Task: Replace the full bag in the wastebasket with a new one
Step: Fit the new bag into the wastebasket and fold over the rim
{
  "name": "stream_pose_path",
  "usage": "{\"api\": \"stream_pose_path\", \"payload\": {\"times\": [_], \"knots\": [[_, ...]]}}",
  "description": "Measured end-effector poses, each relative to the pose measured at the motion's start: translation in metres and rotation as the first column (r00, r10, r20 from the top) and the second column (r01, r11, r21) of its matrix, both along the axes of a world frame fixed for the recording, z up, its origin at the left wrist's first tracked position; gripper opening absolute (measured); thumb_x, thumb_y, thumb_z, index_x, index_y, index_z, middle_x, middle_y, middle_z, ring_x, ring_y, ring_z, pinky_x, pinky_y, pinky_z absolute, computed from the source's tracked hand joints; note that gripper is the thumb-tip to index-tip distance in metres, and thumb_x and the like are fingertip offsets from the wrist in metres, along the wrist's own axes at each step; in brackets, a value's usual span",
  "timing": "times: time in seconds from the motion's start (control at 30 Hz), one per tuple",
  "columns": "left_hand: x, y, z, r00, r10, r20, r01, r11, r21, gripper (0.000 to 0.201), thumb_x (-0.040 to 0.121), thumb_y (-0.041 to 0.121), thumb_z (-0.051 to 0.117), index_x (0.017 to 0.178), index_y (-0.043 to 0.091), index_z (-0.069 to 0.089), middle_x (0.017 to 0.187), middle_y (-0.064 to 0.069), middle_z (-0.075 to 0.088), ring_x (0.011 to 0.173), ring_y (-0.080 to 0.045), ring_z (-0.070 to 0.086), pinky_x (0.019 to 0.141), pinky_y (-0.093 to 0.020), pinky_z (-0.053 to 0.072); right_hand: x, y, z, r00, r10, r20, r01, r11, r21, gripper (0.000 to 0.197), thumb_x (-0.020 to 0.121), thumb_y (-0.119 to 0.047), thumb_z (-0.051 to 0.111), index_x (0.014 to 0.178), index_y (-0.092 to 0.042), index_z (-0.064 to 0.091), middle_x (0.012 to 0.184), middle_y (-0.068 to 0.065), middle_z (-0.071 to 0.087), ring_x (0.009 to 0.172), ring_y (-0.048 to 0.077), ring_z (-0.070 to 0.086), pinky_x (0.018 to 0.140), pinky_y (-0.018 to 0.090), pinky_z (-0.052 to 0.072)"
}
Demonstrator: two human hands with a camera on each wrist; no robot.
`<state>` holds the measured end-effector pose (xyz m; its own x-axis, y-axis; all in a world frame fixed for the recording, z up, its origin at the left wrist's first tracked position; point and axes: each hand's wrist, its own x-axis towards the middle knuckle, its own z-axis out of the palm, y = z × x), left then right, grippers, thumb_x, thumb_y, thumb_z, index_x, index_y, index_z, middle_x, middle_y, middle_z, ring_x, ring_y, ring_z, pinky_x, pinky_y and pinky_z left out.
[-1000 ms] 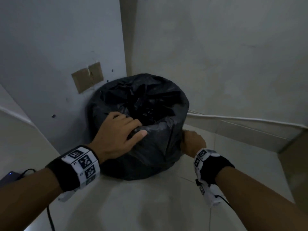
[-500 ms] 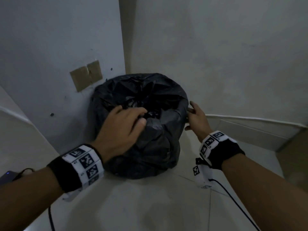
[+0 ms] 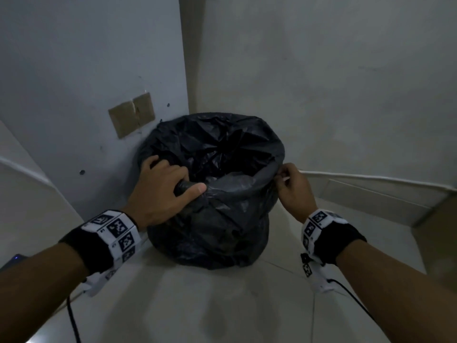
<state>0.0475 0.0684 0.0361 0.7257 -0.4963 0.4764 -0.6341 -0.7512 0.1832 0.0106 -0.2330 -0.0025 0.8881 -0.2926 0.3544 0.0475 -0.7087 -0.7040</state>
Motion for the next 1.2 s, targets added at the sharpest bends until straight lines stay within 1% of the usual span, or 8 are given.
{"api": "stream_pose_path", "payload": {"times": [0.17, 0.37, 0.57, 0.67, 0.8, 0.97, 1.13, 1.2], "knots": [[0.004, 0.012, 0.0, 0.995, -0.081, 0.06, 0.084, 0.996, -0.043, 0.052, 0.097, 0.056, 0.025, 0.079, 0.02, 0.059, 0.077, 0.006, 0.056, 0.081, -0.019, 0.05, 0.106, -0.058, 0.025, -0.003, 0.017, 0.011, 0.99, 0.134, -0.033, -0.119, 0.953, 0.277, 0.031, 0.096, -0.006, 0.053, 0.122, -0.018, 0.04, 0.094, -0.019, 0.051, 0.077, -0.001, 0.053, 0.065, 0.007, 0.045], [-0.012, -0.007, -0.012, 0.989, -0.143, 0.025, 0.145, 0.963, -0.225, 0.037, 0.099, 0.036, 0.028, 0.106, 0.022, 0.062, 0.1, 0.008, 0.064, 0.096, -0.007, 0.052, 0.109, -0.029, 0.018, 0.011, 0.016, -0.002, 0.999, -0.008, -0.036, 0.01, 0.997, 0.076, 0.008, 0.093, -0.005, 0.044, 0.089, -0.006, 0.051, 0.07, 0.003, 0.051, 0.062, 0.022, 0.048, 0.061, 0.033, 0.036], [-0.008, -0.007, -0.012, 0.995, -0.072, 0.073, 0.075, 0.997, -0.032, 0.051, 0.092, 0.065, 0.028, 0.09, 0.023, 0.058, 0.082, 0.008, 0.052, 0.082, -0.013, 0.047, 0.102, -0.036, 0.024, 0.002, 0.021, -0.015, 0.999, 0.04, 0.022, -0.038, 0.996, -0.078, 0.02, 0.098, -0.016, 0.042, 0.106, -0.003, 0.055, 0.083, 0.02, 0.063, 0.07, 0.035, 0.056, 0.058, 0.035, 0.037], [0.0, 0.002, -0.007, 0.993, -0.097, 0.072, 0.099, 0.995, -0.022, 0.049, 0.097, 0.056, 0.025, 0.083, 0.021, 0.056, 0.079, 0.008, 0.051, 0.081, -0.017, 0.047, 0.105, -0.044, 0.025, -0.004, 0.011, -0.025, 0.974, 0.109, -0.2, -0.139, 0.98, -0.142, 0.026, 0.099, -0.026, 0.039, 0.115, -0.012, 0.055, 0.092, 0.017, 0.066, 0.082, 0.04, 0.061, 0.067, 0.04, 0.048], [0.011, 0.018, 0.001, 0.979, -0.096, 0.181, 0.103, 0.994, -0.03, 0.035, 0.098, 0.029, 0.033, 0.097, 0.016, 0.065, 0.102, -0.003, 0.062, 0.098, -0.027, 0.056, 0.105, -0.062, 0.024, -0.003, -0.001, -0.02, 0.923, 0.144, -0.356, -0.175, 0.983, -0.056, 0.016, 0.097, -0.02, 0.042, 0.108, -0.02, 0.053, 0.094, 0.01, 0.065, 0.087, 0.038, 0.064, 0.078, 0.045, 0.053], [-0.015, -0.022, 0.008, 0.99, -0.141, 0.005, 0.141, 0.989, -0.051, 0.046, 0.098, 0.043, 0.025, 0.126, 0.022, 0.055, 0.115, 0.003, 0.064, 0.107, -0.017, 0.056, 0.111, -0.04, 0.02, 0.019, -0.004, 0.011, 0.974, 0.013, -0.224, 0.068, 0.934, 0.351, 0.04, 0.102, -0.015, 0.037, 0.142, -0.016, 0.035, 0.117, 0.01, 0.06, 0.081, 0.029, 0.062, 0.062, 0.038, 0.051], [-0.021, -0.038, -0.005, 0.999, -0.016, 0.051, 0.015, 1.0, 0.009, 0.053, 0.091, 0.069, 0.023, 0.078, 0.027, 0.054, 0.066, 0.012, 0.05, 0.068, -0.011, 0.044, 0.097, -0.037, 0.029, 0.036, 0.001, 0.011, 0.98, 0.011, -0.198, 0.051, 0.951, 0.305, 0.022, 0.092, -0.005, 0.046, 0.108, 0.002, 0.06, 0.098, 0.02, 0.067, 0.086, 0.033, 0.064, 0.078, 0.051, 0.054], [-0.016, -0.031, -0.007, 0.996, -0.001, 0.088, -0.001, 1.0, 0.021, 0.05, 0.089, 0.071, 0.028, 0.072, 0.028, 0.046, 0.062, 0.011, 0.046, 0.065, -0.011, 0.042, 0.095, -0.036, 0.031, 0.034, 0.006, 0.007, 0.992, -0.005, -0.129, 0.041, 0.958, 0.282, 0.017, 0.089, 0.0, 0.045, 0.096, 0.01, 0.056, 0.082, 0.02, 0.061, 0.071, 0.027, 0.054, 0.067, 0.041, 0.048]]}}
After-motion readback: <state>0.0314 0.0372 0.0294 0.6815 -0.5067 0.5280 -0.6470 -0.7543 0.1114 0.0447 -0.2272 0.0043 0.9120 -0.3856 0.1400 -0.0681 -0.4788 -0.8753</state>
